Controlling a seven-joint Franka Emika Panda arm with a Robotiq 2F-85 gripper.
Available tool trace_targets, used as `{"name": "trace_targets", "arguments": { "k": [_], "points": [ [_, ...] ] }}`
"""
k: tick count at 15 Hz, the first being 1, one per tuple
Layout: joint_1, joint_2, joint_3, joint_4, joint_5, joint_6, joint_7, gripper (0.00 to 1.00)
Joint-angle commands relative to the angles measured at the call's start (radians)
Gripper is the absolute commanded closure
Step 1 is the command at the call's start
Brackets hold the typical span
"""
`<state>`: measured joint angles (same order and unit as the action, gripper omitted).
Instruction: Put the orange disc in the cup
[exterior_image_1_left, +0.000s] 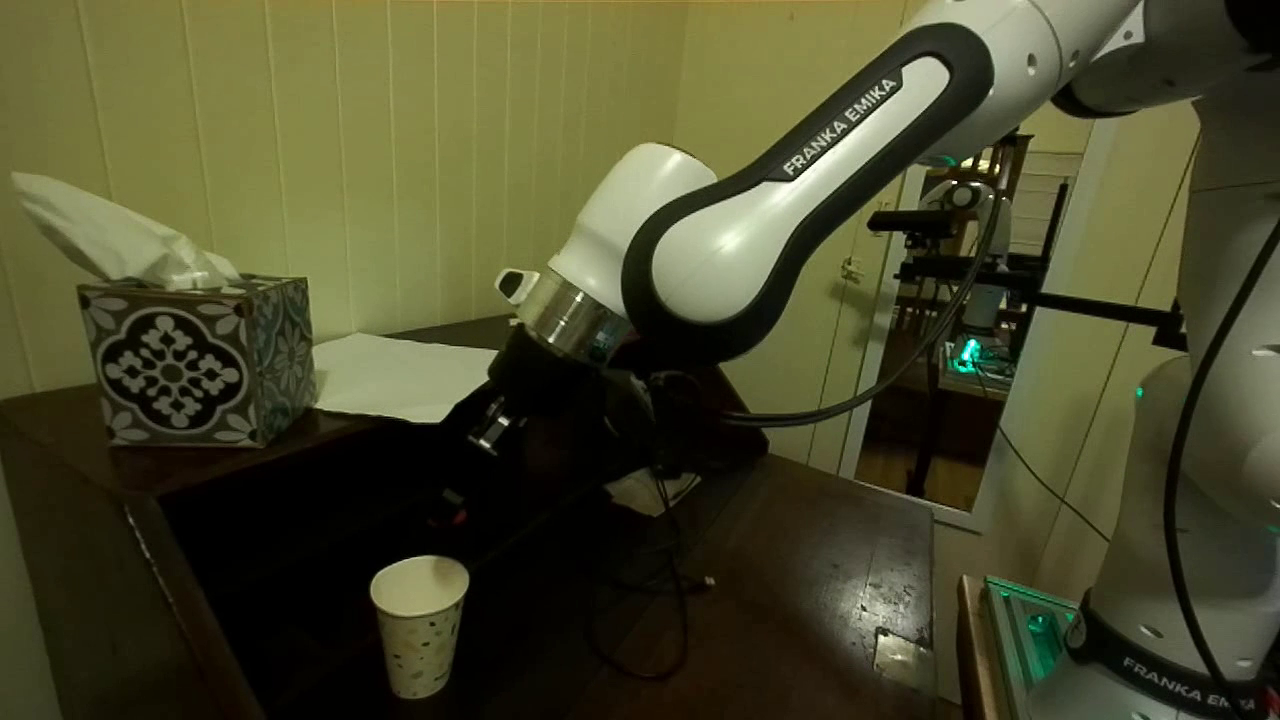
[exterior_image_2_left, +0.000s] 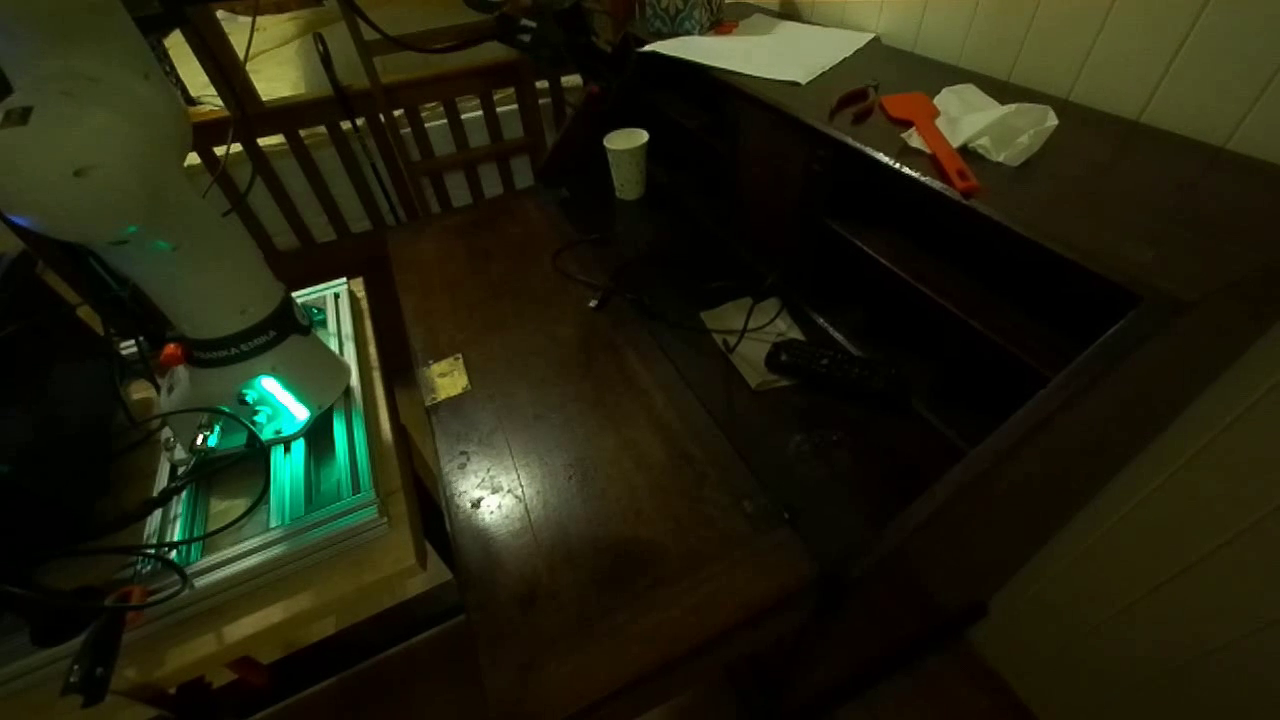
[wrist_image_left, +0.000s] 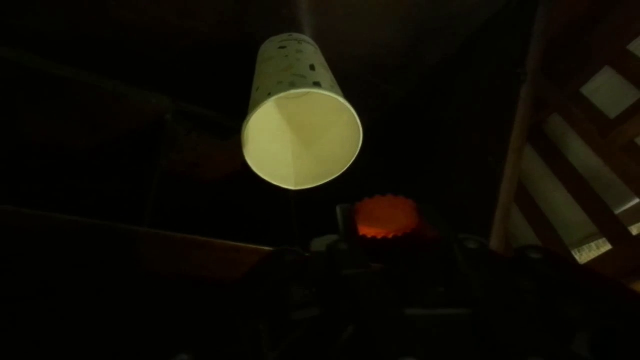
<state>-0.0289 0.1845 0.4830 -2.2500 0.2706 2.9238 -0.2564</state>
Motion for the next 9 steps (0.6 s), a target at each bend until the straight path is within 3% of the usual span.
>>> {"name": "trace_targets", "arguments": {
  "k": [1, 9],
  "points": [
    [0.005, 0.063, 0.008, 0.027, -0.001, 0.065, -0.018, 0.90],
    [0.063, 0.146, -0.058, 0.043, -0.045, 0.226, 0.006, 0.90]
  ]
}}
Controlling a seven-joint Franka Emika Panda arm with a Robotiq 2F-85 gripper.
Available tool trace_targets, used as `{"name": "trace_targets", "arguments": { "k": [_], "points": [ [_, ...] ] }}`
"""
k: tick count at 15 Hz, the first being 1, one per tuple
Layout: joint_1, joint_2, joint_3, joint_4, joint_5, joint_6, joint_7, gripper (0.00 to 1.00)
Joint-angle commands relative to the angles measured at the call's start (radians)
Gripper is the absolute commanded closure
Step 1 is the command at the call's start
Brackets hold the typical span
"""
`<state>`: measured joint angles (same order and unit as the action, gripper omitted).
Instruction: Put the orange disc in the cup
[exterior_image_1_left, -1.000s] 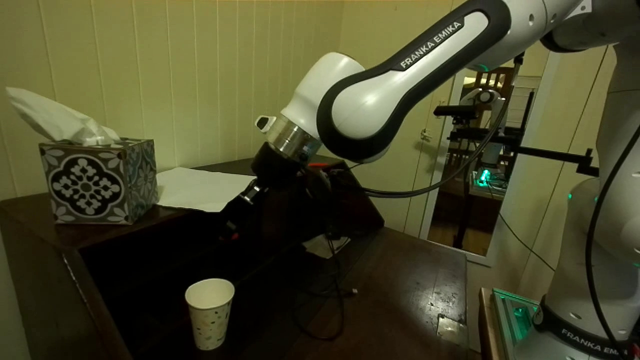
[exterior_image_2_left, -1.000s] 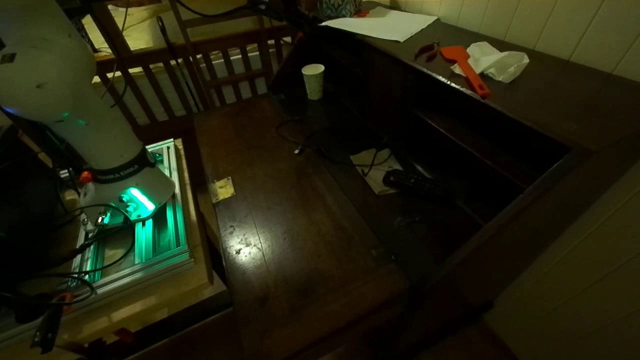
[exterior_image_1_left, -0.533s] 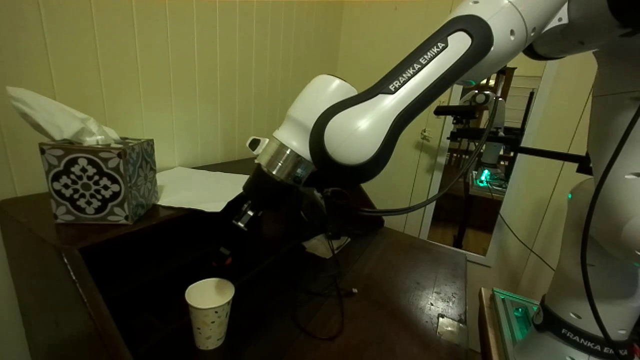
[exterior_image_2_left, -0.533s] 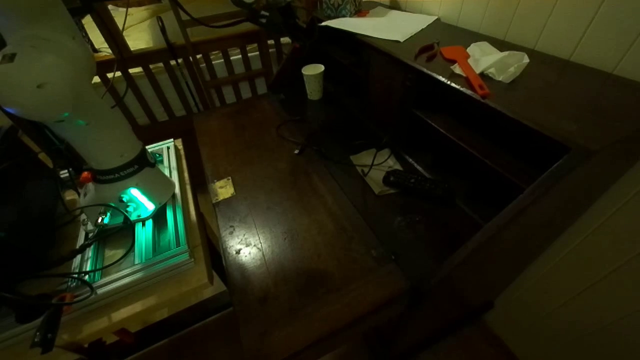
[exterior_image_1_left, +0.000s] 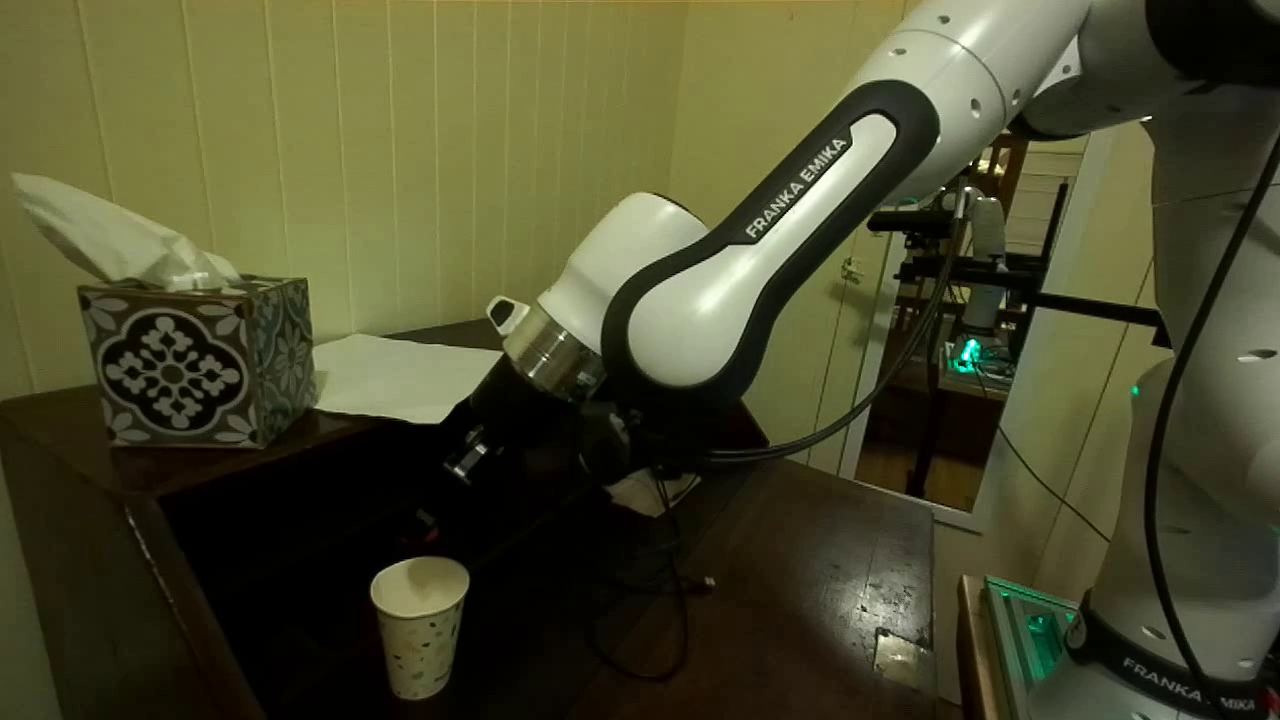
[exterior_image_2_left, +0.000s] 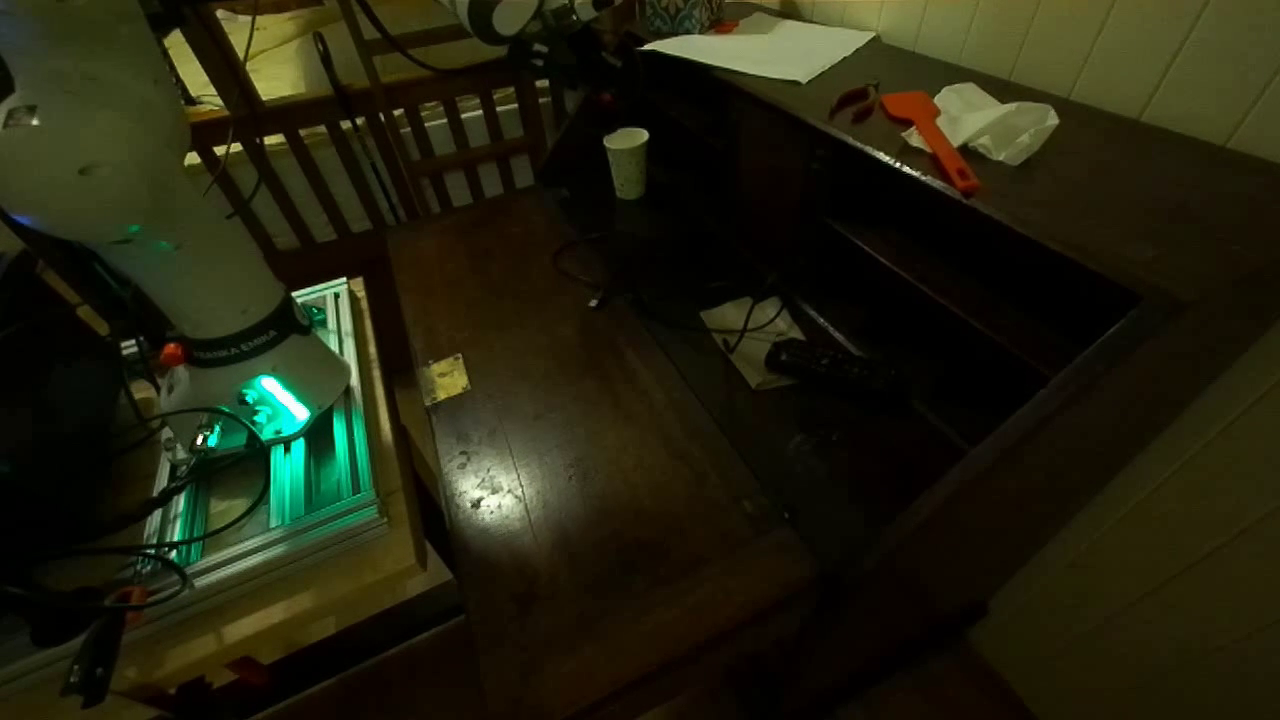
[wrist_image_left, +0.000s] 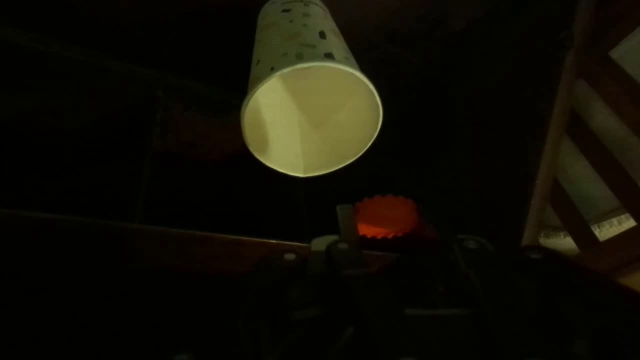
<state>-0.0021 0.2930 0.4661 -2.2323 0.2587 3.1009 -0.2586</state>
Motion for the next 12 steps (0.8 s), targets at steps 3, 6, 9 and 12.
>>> {"name": "trace_targets", "arguments": {
  "k": [3, 6, 9, 12],
  "points": [
    [0.075, 0.054, -0.087, 0.030, -0.039, 0.093, 0.006, 0.90],
    [0.111, 0.067, -0.123, 0.041, -0.026, 0.124, 0.007, 0.39],
    [0.128, 0.069, -0.137, 0.048, -0.021, 0.118, 0.002, 0.20],
    [0.153, 0.052, -0.168, 0.047, -0.019, 0.094, 0.010, 0.01]
  ]
}}
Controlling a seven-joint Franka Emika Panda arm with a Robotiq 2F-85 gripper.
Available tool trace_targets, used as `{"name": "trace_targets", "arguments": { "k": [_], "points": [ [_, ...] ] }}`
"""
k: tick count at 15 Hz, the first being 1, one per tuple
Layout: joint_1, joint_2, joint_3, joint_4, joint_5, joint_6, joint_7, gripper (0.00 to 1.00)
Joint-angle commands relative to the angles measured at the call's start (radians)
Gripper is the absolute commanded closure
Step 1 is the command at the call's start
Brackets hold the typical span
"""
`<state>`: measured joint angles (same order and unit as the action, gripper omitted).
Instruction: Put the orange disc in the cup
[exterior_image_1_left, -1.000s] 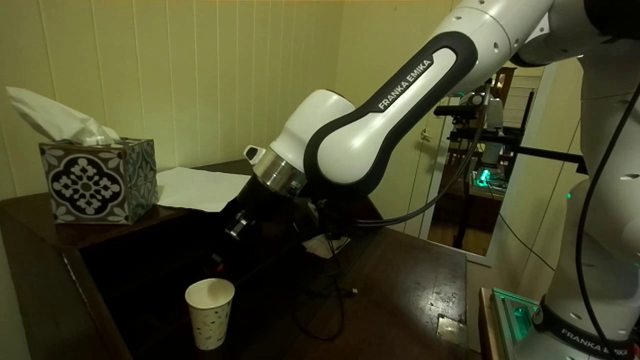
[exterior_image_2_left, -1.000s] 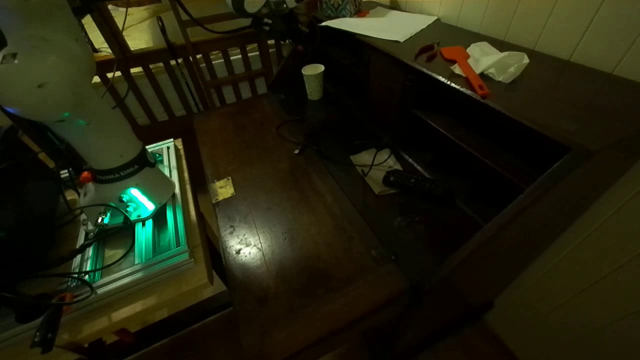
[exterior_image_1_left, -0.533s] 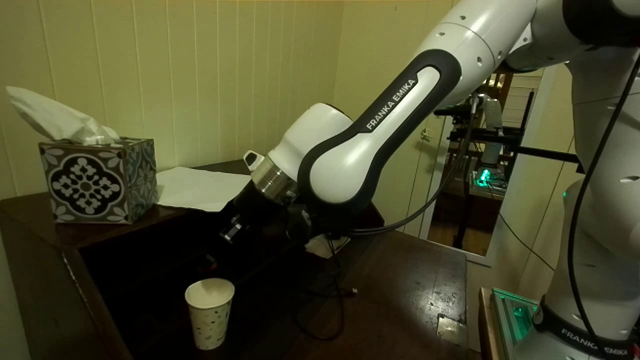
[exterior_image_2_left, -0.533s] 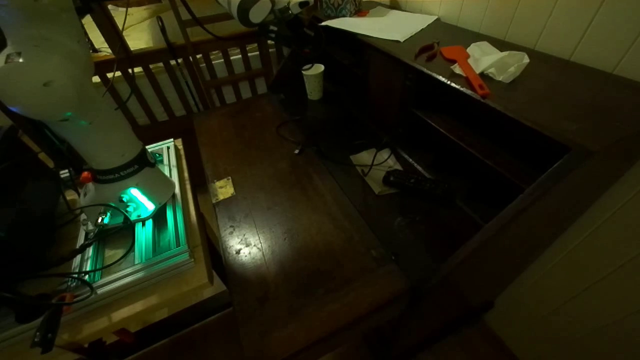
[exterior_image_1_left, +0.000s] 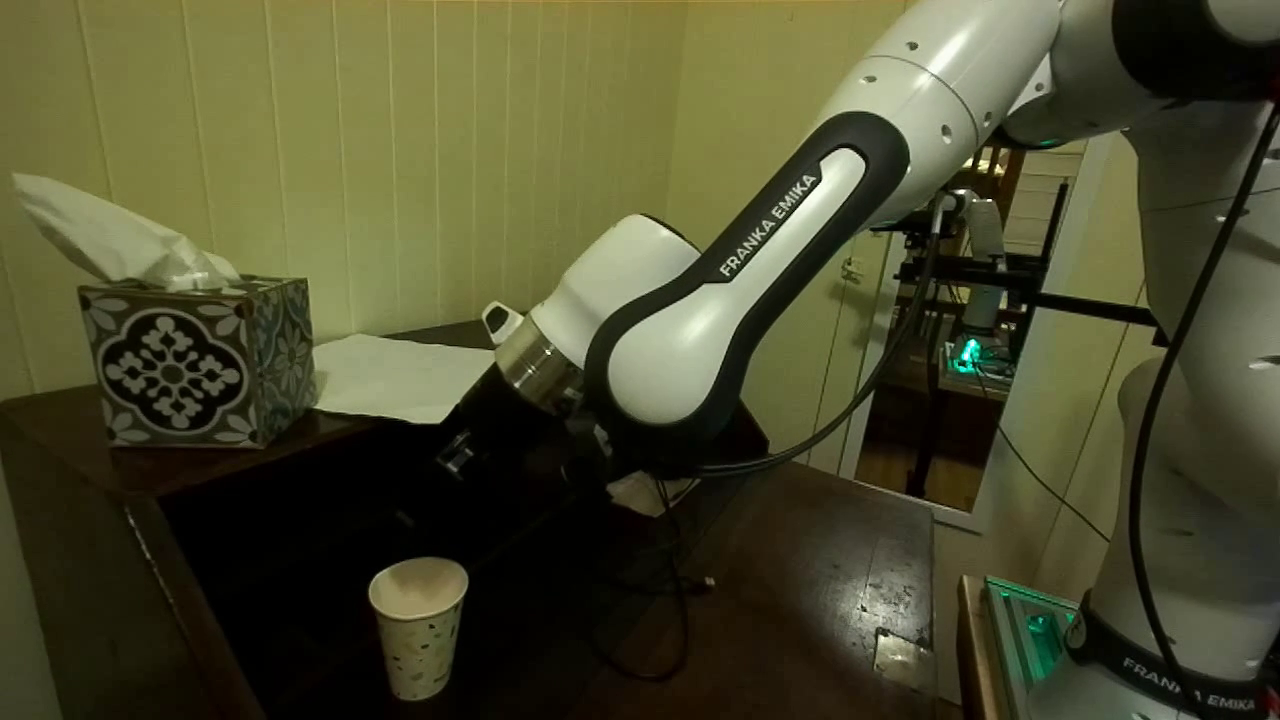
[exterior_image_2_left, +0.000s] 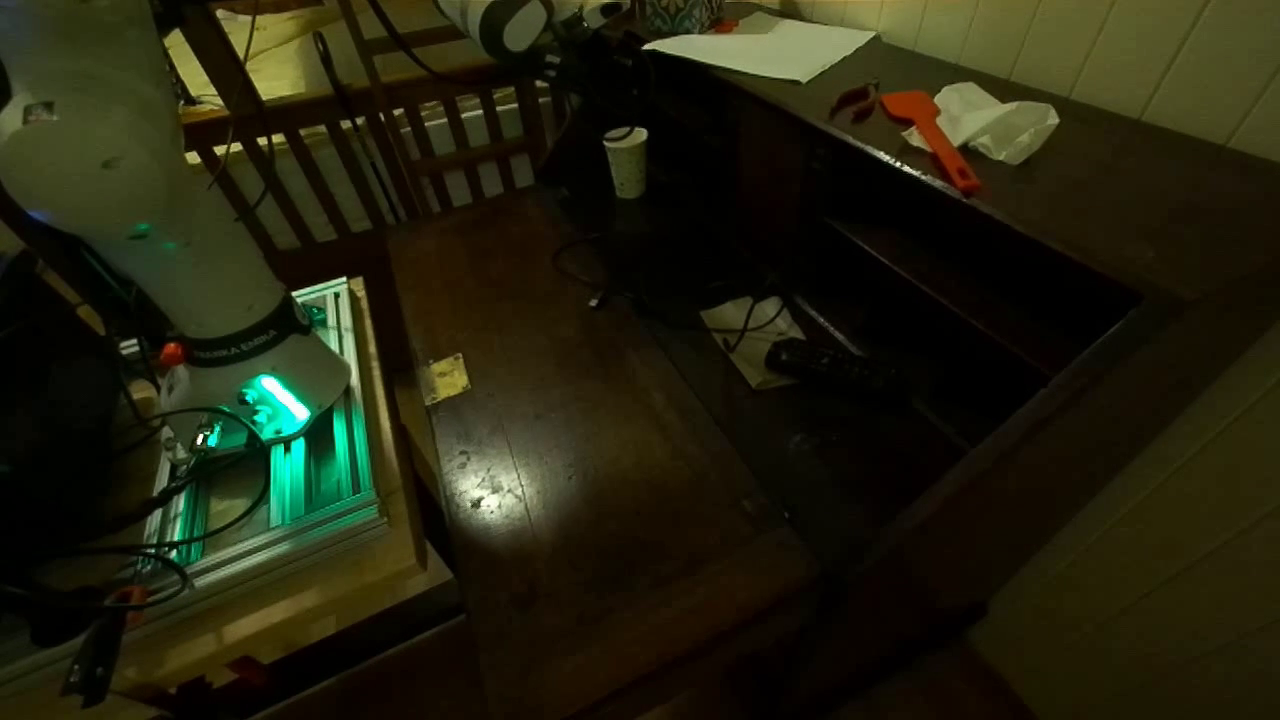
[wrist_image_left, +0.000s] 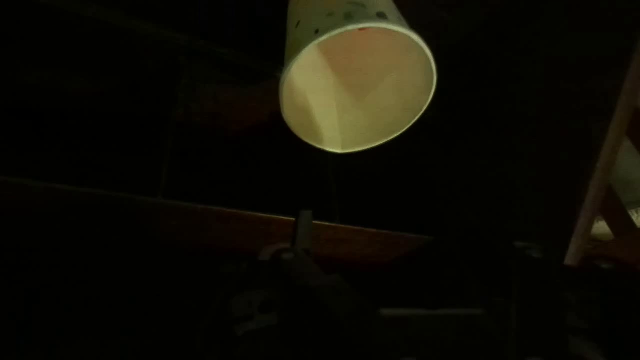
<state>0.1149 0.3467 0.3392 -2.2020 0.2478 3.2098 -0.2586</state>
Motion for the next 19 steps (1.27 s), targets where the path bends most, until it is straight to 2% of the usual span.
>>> {"name": "trace_targets", "arguments": {
  "k": [1, 2, 3, 4, 7, 8, 9, 10, 12, 14, 15, 16, 19],
  "points": [
    [0.047, -0.041, -0.080, 0.000, -0.093, -0.061, 0.096, 0.00],
    [0.112, -0.088, -0.154, -0.010, -0.025, -0.110, 0.072, 0.00],
    [0.167, -0.162, -0.263, -0.046, -0.079, -0.171, 0.134, 0.00],
    [0.177, -0.209, -0.326, -0.068, -0.163, -0.228, 0.218, 0.00],
    [0.296, -0.333, -0.559, -0.040, -0.426, -0.462, 0.422, 0.00],
    [0.304, -0.376, -0.597, -0.032, -0.511, -0.546, 0.474, 0.00],
    [0.293, -0.412, -0.603, -0.022, -0.594, -0.629, 0.528, 0.00],
    [0.157, -0.459, -0.470, -0.034, -0.670, -0.714, 0.579, 0.00],
    [0.091, -0.528, -0.405, -0.042, -0.693, -0.893, 0.577, 0.00],
    [0.046, -0.581, -0.346, -0.043, -0.624, -1.077, 0.504, 0.00],
    [0.047, -0.610, -0.334, -0.027, -0.534, -1.168, 0.411, 0.00],
    [0.016, -0.542, -0.319, -0.009, -0.601, -1.055, 0.492, 0.00],
    [-0.004, -0.560, -0.292, -0.009, -0.591, -1.079, 0.482, 0.00]
  ]
}}
